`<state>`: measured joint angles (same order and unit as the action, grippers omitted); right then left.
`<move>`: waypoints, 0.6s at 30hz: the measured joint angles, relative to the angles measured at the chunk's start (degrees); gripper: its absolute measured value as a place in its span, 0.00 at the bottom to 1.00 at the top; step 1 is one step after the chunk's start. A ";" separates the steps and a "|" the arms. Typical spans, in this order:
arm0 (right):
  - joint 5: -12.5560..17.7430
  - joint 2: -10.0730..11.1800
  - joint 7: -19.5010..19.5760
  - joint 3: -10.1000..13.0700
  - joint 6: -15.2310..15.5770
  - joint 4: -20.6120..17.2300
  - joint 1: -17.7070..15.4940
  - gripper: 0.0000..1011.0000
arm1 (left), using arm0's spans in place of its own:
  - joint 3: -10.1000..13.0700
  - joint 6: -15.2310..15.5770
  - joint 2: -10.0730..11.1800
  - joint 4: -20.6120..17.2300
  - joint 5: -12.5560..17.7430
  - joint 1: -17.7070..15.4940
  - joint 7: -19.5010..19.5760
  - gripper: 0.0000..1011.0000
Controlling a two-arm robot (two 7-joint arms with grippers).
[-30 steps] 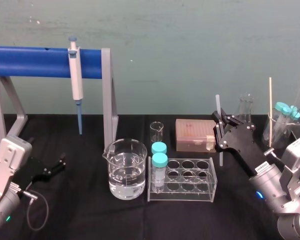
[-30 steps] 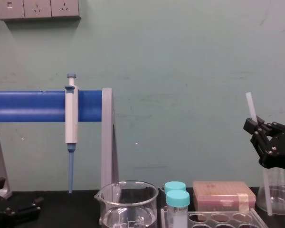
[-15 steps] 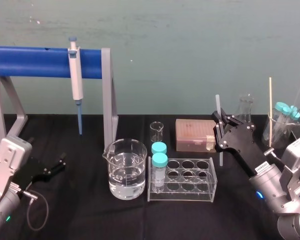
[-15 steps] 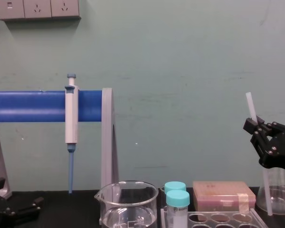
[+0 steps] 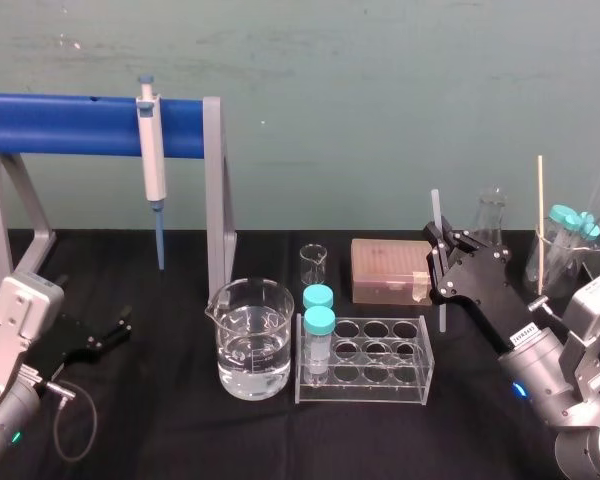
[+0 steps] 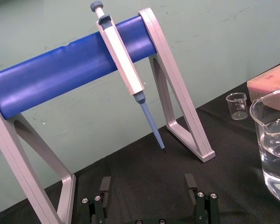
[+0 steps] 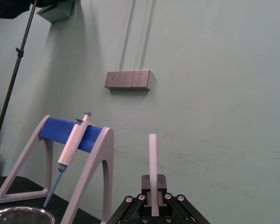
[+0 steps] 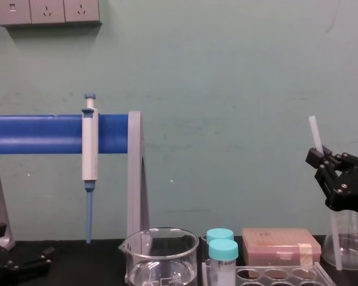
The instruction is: Pick up the stirring rod with one hand, then place it down.
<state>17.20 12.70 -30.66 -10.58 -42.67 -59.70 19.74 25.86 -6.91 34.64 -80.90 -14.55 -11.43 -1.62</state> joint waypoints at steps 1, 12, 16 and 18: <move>0.00 0.00 0.00 0.00 -0.01 0.00 0.00 0.07 | 0.00 0.00 0.00 0.00 0.00 0.00 0.00 0.99; 0.00 0.00 0.00 0.00 -0.02 0.00 0.00 0.07 | 0.00 0.00 0.00 0.00 0.00 0.00 0.00 0.99; 0.00 0.00 0.00 0.00 -0.03 0.00 0.00 0.07 | 0.00 0.00 0.00 0.00 0.00 0.00 0.00 0.99; 0.00 0.00 0.00 0.00 -0.02 0.00 0.00 0.07 | 0.00 0.00 0.00 0.00 0.00 0.00 0.00 0.99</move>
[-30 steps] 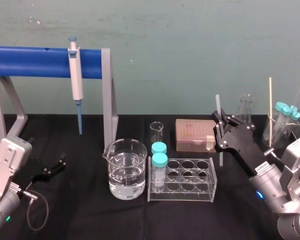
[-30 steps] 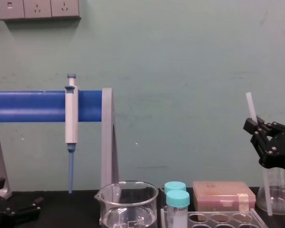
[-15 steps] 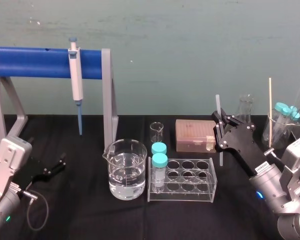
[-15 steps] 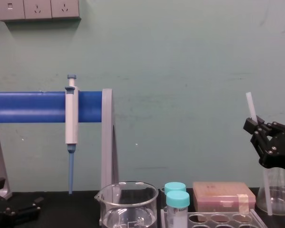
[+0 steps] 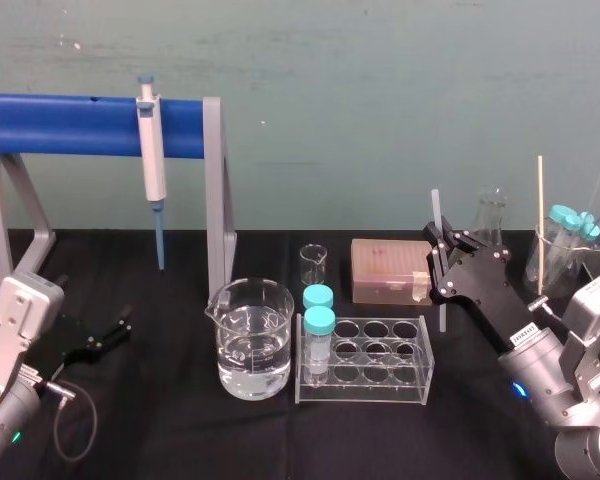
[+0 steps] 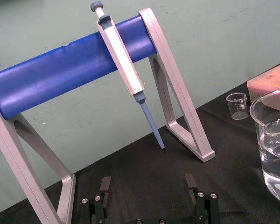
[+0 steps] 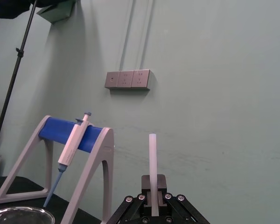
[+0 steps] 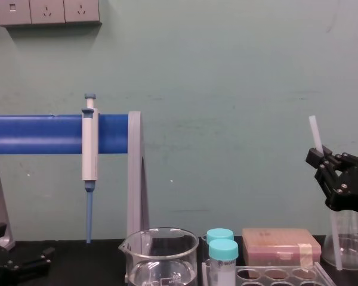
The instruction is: Pick up the stirring rod with one hand, then place it down.
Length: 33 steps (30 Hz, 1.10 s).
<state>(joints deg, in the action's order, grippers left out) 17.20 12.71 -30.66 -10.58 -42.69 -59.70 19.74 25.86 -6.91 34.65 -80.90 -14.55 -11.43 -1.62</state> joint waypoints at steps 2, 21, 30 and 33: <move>0.00 0.00 -0.01 0.00 0.00 0.00 0.00 0.07 | 0.00 0.00 0.00 0.00 0.00 0.00 0.00 0.99; 0.00 0.00 0.00 0.00 0.01 0.00 0.00 0.07 | 0.00 0.00 0.00 0.00 0.00 0.00 0.00 0.99; -0.02 -0.04 -1.12 -0.07 -0.41 -0.22 -0.04 0.07 | 0.00 0.00 0.00 0.00 0.00 0.00 0.00 0.99; 0.04 -0.16 -2.38 -0.26 -1.03 -0.69 -0.20 0.07 | 0.00 0.00 0.00 0.00 0.00 0.00 0.00 0.99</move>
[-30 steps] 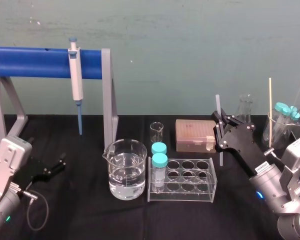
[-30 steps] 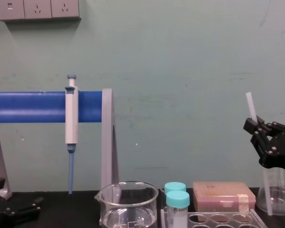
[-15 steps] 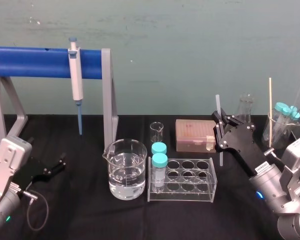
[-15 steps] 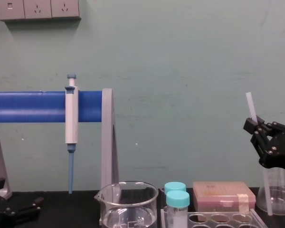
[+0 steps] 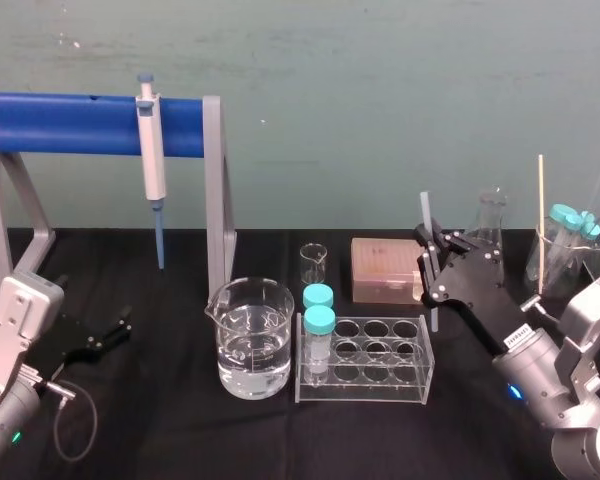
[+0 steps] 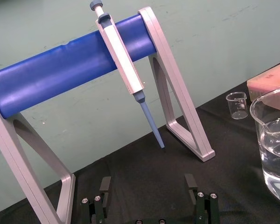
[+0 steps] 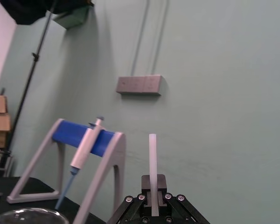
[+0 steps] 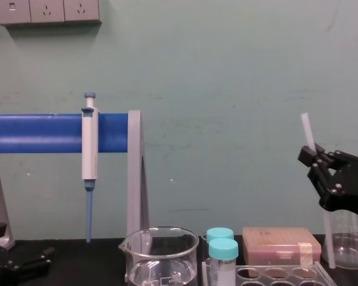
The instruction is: Pick up the stirring rod with one hand, then place it down.
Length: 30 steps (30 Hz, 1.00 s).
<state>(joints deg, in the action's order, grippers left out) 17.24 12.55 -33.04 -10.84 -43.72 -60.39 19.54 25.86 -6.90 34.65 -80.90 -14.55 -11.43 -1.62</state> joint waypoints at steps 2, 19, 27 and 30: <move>0.26 -0.10 -0.83 -0.19 -0.35 -0.34 -0.09 0.07 | 0.00 0.00 0.00 0.00 0.00 0.00 0.00 0.99; 3.54 -0.18 -5.77 -2.36 -0.48 -1.07 -0.07 0.07 | 0.00 0.00 0.00 0.00 0.00 0.00 0.00 0.99; 4.08 -0.04 -6.08 -2.89 0.19 -1.15 -0.11 0.07 | 0.00 0.00 0.00 0.00 0.00 0.00 0.00 0.99; 4.19 -0.02 -6.09 -2.99 0.30 -1.12 -0.12 0.07 | 0.00 0.00 0.00 0.00 0.00 0.00 0.00 0.99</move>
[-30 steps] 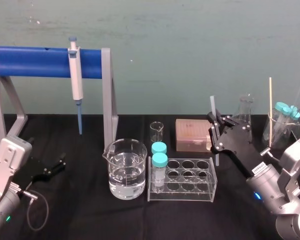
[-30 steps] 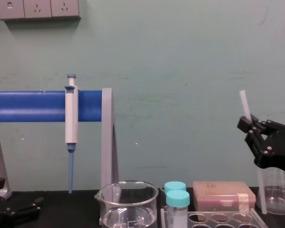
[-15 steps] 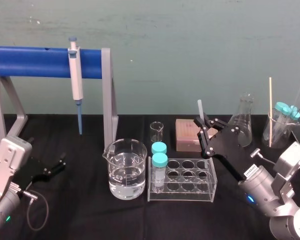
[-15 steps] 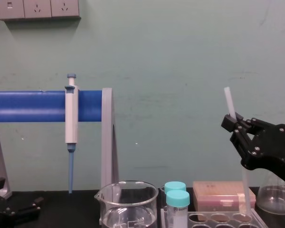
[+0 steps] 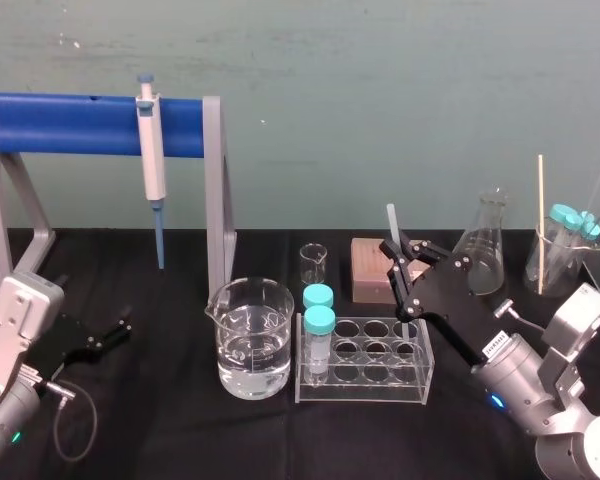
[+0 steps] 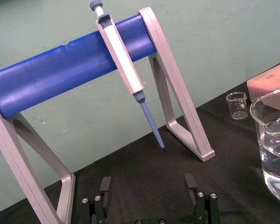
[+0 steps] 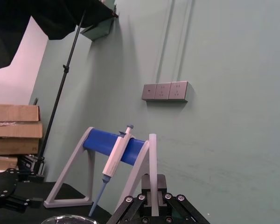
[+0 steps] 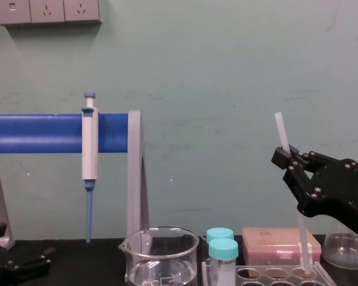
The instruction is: Pick up the stirring rod with one hand, then place it down.
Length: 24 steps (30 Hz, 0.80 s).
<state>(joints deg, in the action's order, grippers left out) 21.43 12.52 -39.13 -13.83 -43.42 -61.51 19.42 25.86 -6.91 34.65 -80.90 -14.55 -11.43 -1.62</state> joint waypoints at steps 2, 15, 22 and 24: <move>0.03 -0.02 0.00 -0.05 0.05 0.06 0.00 0.07 | 0.00 0.00 0.00 0.00 0.00 0.00 0.00 0.99; 1.88 -0.40 -1.33 -0.45 1.09 3.23 1.28 0.07 | 0.00 0.00 0.00 0.00 0.00 0.00 0.00 0.99; 2.27 -0.76 -1.95 -0.69 1.34 5.60 2.46 0.07 | 0.00 0.00 0.00 0.00 0.00 0.00 0.00 0.99; 2.38 -0.83 -2.16 -0.73 1.41 6.21 2.77 0.07 | 0.00 0.00 0.00 0.00 0.00 0.00 0.00 0.99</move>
<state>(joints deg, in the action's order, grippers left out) 23.80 11.69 -41.29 -14.56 -42.01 -55.31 22.19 25.86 -6.91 34.65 -80.90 -14.55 -11.43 -1.62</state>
